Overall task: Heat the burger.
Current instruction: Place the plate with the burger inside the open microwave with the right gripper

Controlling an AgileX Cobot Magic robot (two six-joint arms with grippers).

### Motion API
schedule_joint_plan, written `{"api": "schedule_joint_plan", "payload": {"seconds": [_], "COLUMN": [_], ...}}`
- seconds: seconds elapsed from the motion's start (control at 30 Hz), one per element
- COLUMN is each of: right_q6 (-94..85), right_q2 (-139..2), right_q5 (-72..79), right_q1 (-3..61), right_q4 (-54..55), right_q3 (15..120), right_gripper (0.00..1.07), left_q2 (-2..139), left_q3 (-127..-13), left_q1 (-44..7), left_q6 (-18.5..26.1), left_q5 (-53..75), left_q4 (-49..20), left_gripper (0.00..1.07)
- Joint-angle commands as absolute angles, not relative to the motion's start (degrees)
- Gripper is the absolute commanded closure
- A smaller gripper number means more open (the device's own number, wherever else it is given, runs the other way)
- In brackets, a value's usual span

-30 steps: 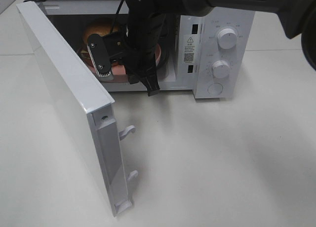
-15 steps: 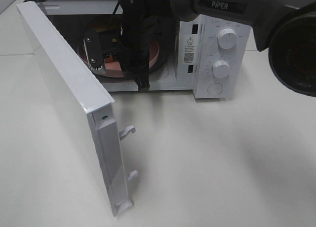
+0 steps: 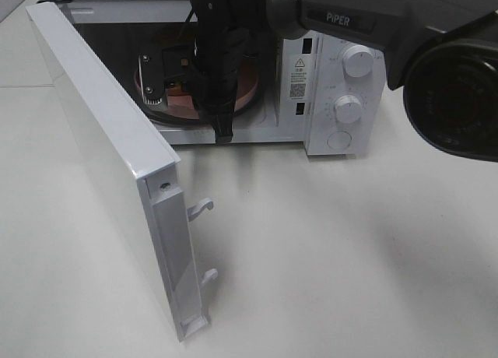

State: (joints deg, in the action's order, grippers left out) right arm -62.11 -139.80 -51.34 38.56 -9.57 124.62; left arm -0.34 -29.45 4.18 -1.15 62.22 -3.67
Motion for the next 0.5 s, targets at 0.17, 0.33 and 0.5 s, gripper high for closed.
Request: {"api": "schedule_joint_plan", "payload": {"seconds": [0.17,0.33,0.5], "right_q6": [-61.99,-62.34,-64.57], "right_q2": [-139.23,-139.23,-139.34], "right_q5": [-48.7,-47.96,-45.66], "right_q1": [38.56,38.56,38.56], "right_q4": [-10.43,-10.14,-9.97], "right_q3": [125.71,125.71,125.71], "right_gripper": [1.07,1.07,1.07], "left_q2": [-0.63,-0.63,-0.63], "left_q3": [-29.51,-29.51,-29.51], "left_q1": [4.01,4.01,4.01], "left_q6": [-1.26,-1.26,-1.26], "left_q5": [61.31,61.31,61.31], "left_q4": [-3.84,-3.84,-3.84], "left_gripper": [0.07,0.07,0.07]}}
